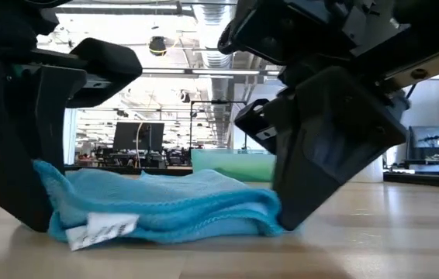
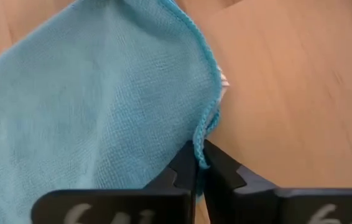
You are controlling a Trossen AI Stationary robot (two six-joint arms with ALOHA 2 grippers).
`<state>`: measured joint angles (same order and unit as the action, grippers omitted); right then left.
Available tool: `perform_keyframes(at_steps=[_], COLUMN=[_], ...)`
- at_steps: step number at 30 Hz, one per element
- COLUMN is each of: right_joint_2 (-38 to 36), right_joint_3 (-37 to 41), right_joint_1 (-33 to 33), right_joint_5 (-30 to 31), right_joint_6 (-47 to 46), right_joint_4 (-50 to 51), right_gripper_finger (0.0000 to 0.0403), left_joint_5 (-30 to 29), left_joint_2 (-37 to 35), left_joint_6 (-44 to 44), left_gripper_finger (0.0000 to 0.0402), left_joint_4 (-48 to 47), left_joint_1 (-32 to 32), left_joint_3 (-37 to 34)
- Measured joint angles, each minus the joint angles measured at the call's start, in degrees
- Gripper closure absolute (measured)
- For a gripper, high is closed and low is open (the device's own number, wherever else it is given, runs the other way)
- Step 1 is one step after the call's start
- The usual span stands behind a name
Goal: Roll microfiber towels into tight, uniform cylinder then place into a basket
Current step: Fold the blue microfiber cloth
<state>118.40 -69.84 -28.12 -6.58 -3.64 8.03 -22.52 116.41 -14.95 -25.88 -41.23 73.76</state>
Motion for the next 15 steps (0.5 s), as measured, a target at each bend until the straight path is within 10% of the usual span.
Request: perform_keyframes(at_steps=[15], right_joint_2=[-4.0], right_joint_3=[-2.7], right_joint_1=[-4.0], right_joint_5=[0.7], right_joint_6=[-9.9], right_joint_4=[2.9], right_gripper_finger=[0.04], left_joint_5=[2.3], left_joint_2=[-7.9], left_joint_6=[-11.6], left_gripper_finger=[0.0401], left_joint_4=[-0.5], left_joint_1=[-1.9], left_joint_3=[0.4])
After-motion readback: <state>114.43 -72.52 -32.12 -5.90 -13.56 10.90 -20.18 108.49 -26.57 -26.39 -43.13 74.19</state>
